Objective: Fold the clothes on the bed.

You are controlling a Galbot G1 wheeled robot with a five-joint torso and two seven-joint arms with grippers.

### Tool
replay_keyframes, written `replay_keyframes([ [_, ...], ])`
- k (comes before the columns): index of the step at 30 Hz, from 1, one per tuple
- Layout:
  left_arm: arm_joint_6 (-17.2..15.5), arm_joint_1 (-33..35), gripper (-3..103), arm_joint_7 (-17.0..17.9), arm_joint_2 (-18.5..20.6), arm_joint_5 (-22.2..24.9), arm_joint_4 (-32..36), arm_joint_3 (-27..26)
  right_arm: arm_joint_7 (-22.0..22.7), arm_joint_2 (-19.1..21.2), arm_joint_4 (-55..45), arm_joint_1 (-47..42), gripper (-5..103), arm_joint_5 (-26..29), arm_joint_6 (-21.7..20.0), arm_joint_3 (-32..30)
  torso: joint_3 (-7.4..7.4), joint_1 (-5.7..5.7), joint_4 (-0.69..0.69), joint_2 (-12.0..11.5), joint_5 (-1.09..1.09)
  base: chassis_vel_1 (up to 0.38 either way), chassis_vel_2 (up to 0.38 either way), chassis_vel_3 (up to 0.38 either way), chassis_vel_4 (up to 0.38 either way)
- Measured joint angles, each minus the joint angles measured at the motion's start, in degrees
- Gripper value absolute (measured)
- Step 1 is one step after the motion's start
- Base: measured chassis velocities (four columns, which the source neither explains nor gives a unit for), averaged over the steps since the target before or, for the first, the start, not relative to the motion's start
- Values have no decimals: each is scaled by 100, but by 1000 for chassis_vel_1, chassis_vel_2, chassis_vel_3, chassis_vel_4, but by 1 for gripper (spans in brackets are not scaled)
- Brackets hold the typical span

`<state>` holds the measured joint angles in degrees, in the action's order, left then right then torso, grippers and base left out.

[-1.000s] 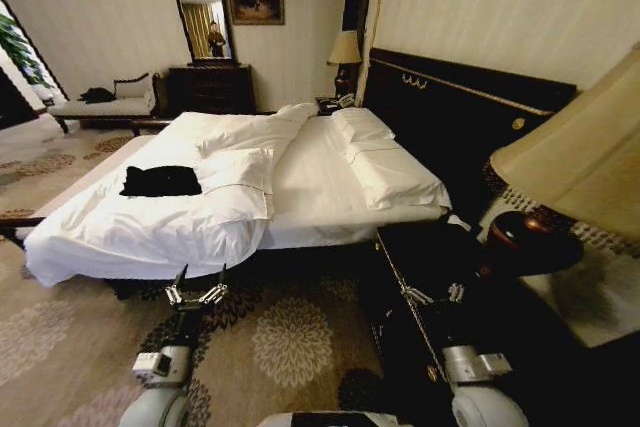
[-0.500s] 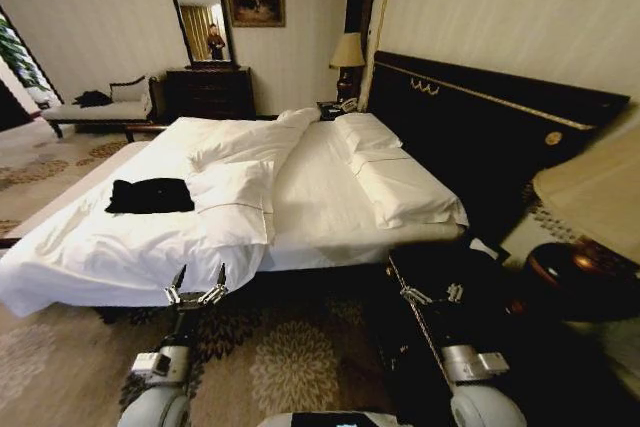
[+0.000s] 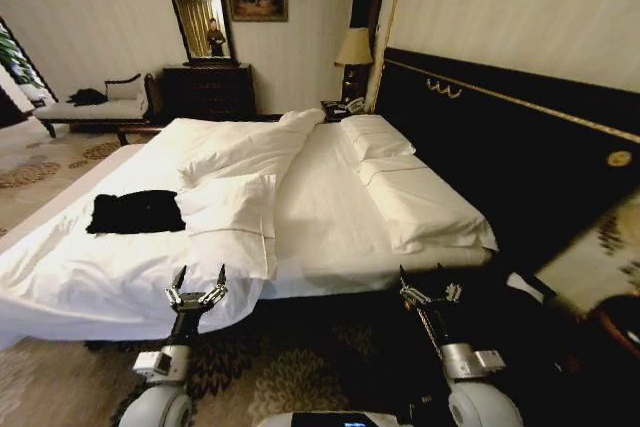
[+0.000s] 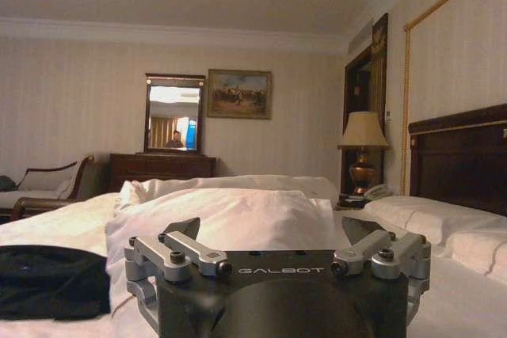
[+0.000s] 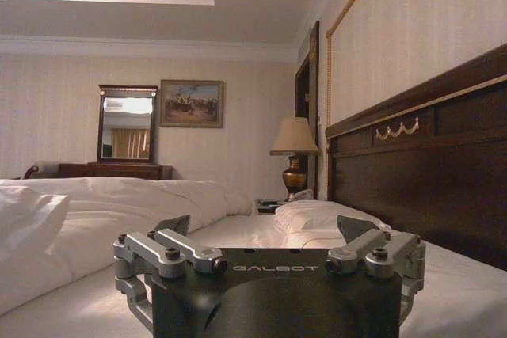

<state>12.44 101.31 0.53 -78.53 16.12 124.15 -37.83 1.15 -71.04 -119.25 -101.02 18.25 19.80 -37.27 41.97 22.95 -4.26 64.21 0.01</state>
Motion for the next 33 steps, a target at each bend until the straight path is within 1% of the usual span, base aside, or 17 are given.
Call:
replay_keyframes([
  [5,-16,-17,100,2,10,75,-11,-8,19,-9,54,59,100,-20,41,19,0,0,2,0,-1,-178,207,183,-185],
  [9,-19,-32,100,2,13,86,-24,-16,28,-19,72,84,100,-34,77,26,1,6,1,-2,0,-76,80,76,-69],
  [15,-20,-25,100,2,-8,77,-36,-16,62,-38,85,87,100,-67,110,25,-2,-6,0,1,-1,0,0,0,0],
  [23,4,33,100,2,-10,76,11,-68,52,-107,113,102,100,-283,114,28,0,0,1,0,-1,0,0,0,0],
  [33,28,74,100,-6,-19,54,50,-81,52,-159,137,129,100,-322,130,37,-1,-2,0,1,0,0,0,0,0],
])
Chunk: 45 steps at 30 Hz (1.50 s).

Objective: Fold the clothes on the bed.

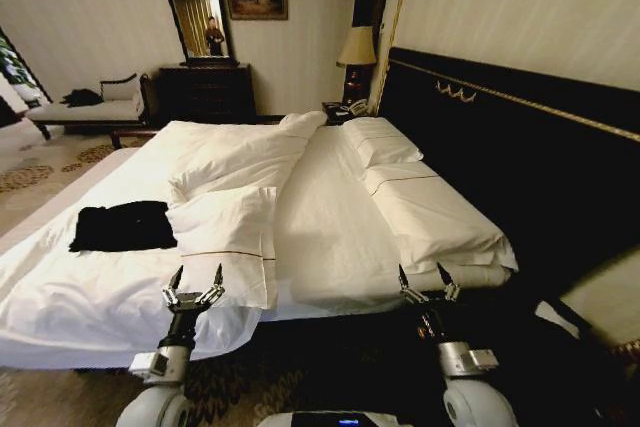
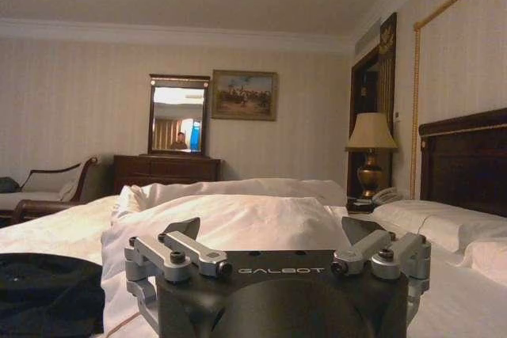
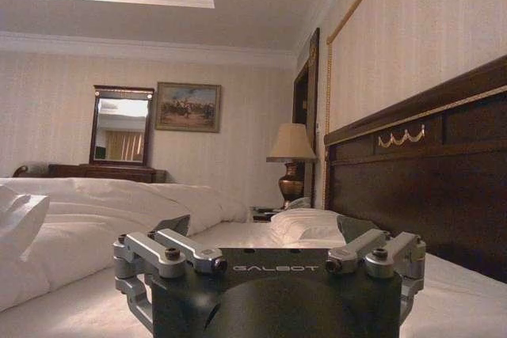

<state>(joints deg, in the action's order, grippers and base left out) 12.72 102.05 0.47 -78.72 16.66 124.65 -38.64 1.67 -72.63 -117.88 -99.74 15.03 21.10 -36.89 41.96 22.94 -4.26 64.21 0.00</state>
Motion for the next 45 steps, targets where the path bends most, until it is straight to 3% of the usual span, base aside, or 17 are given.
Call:
replay_keyframes([
  [29,90,88,100,-25,-29,-6,-7,-47,23,-97,157,100,100,-74,48,68,0,2,0,0,0,50,145,-48,-150],
  [45,146,259,100,-33,-32,-21,112,-126,18,-98,215,137,100,-95,114,144,0,1,0,0,1,218,225,-219,-237],
])
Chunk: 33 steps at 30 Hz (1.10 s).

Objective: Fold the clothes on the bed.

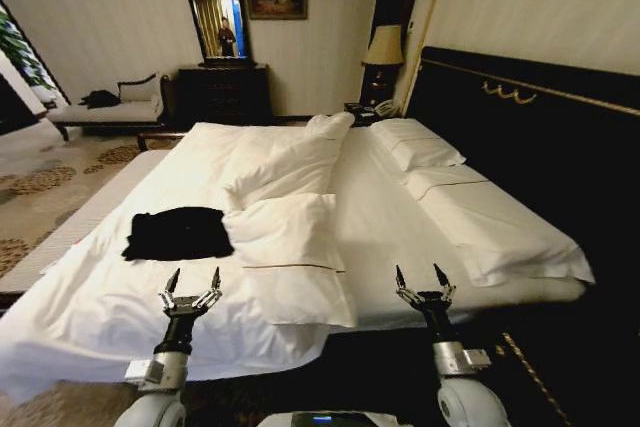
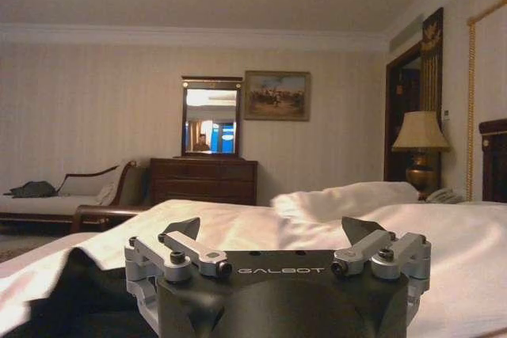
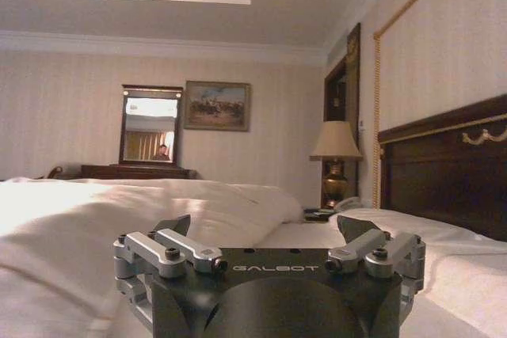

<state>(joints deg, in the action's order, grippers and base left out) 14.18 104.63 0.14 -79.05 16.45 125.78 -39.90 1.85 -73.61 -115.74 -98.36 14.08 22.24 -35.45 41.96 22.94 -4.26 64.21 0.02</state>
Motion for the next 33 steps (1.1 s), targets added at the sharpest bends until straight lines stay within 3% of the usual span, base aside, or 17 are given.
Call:
replay_keyframes([
  [12,60,203,100,-5,-69,-73,145,-121,165,220,255,435,100,696,75,278,0,-1,2,0,-7,92,72,-82,-84],
  [14,93,287,100,-10,-128,-126,203,-164,196,532,303,705,100,1385,26,398,1,1,-2,-1,-7,-110,-47,51,34],
  [15,93,287,100,-10,-128,-126,203,-164,196,532,303,705,100,1385,26,398,1,1,-2,-1,-7,-110,-52,63,34],
  [17,112,348,100,-14,-183,-165,244,-206,196,871,285,964,100,2147,-80,537,0,0,0,-1,-5,-72,-30,45,16],
  [20,165,481,100,-13,-314,-250,328,-284,269,1423,68,1492,100,3931,-524,756,0,0,2,0,1,0,0,0,0],
  [21,165,481,100,-13,-314,-250,328,-284,269,1423,68,1492,100,3931,-524,756,0,0,2,0,1,0,0,0,0],
  [25,313,698,100,-20,-513,-412,384,-384,447,1876,-37,2153,100,5512,-1173,1007,0,0,0,0,-1,0,0,0,0],
  [26,313,698,100,-20,-513,-412,384,-384,447,1876,-37,2153,100,5512,-1173,1007,0,0,0,0,-1,0,0,0,0],
  [29,491,883,100,-44,-697,-618,385,-419,482,2096,211,2867,100,6553,-1683,1302,1,0,0,-1,-4,0,0,0,0],
  [31,537,921,100,-50,-735,-679,385,-425,482,2130,291,3051,100,6721,-1784,1380,1,0,0,0,-4,0,0,0,0],
  [33,680,1039,100,-67,-872,-868,404,-460,519,2182,595,3689,100,7233,-2076,1750,1,1,2,0,-2,0,0,0,0],
])
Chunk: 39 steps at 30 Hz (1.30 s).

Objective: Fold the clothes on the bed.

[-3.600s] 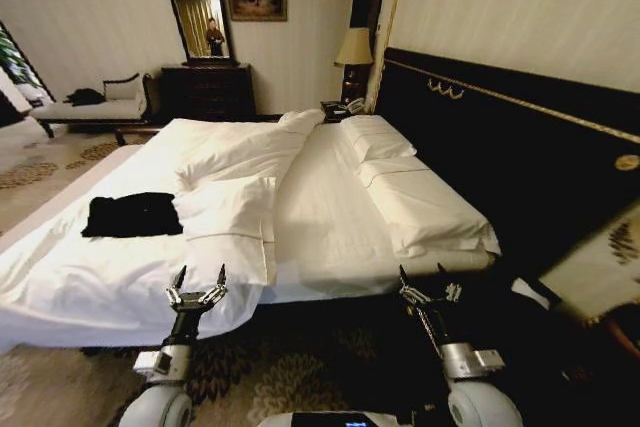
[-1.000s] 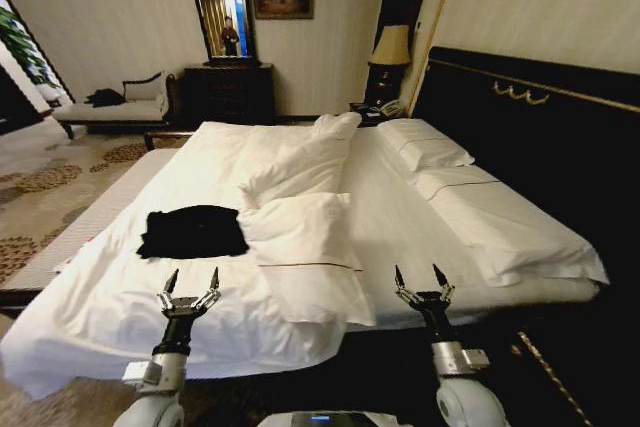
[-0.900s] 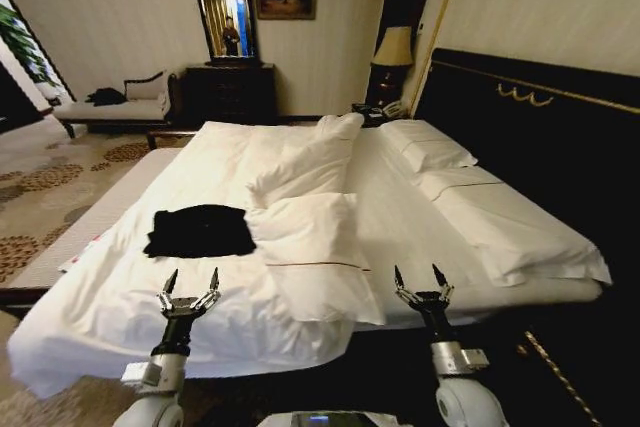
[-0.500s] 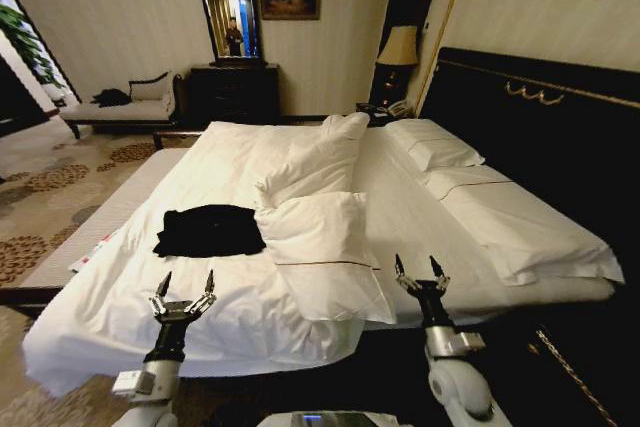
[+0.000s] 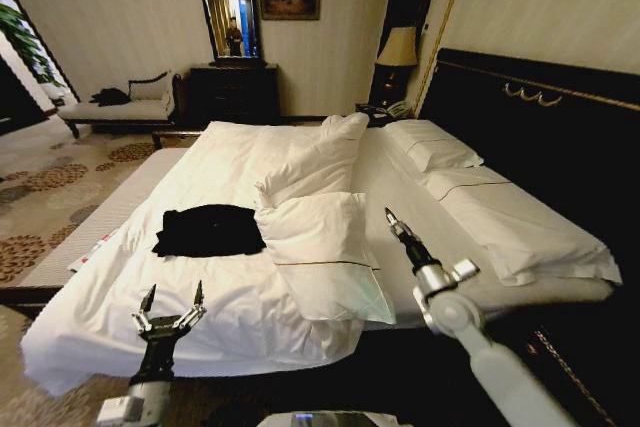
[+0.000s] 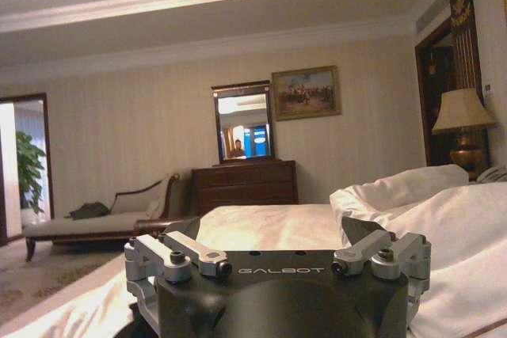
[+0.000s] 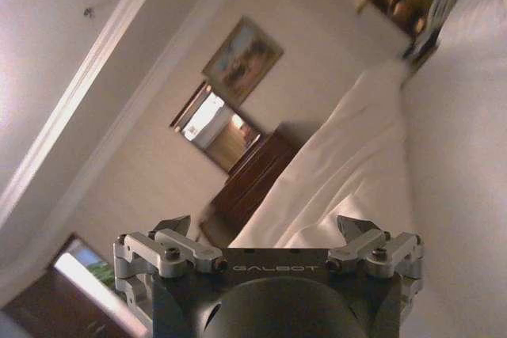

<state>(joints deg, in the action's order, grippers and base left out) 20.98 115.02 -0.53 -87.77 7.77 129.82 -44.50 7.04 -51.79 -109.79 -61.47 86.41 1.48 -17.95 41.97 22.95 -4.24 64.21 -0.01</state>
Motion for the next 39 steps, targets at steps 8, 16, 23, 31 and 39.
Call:
replay_keyframes([
  [8,66,86,100,-4,-310,-187,118,-146,365,-187,1062,1389,100,629,-785,934,0,0,-1,0,1,0,0,0,0],
  [16,123,113,100,-5,-452,-375,102,-147,362,-461,1786,2349,100,611,-1025,1599,0,0,0,-1,2,0,0,0,0],
  [23,173,133,100,-4,-450,-277,81,-347,339,-801,2296,2931,100,454,-1289,2254,-1,0,-2,0,2,0,0,0,0],
  [31,291,180,100,-1,-446,-140,-47,-526,743,-1215,2728,3228,100,290,-1470,2490,-1,0,0,0,2,0,0,0,0],
  [39,324,146,100,3,-443,-79,-123,-578,767,-1481,2878,3397,99,260,-1618,2607,-1,0,0,0,2,0,0,0,0],
])
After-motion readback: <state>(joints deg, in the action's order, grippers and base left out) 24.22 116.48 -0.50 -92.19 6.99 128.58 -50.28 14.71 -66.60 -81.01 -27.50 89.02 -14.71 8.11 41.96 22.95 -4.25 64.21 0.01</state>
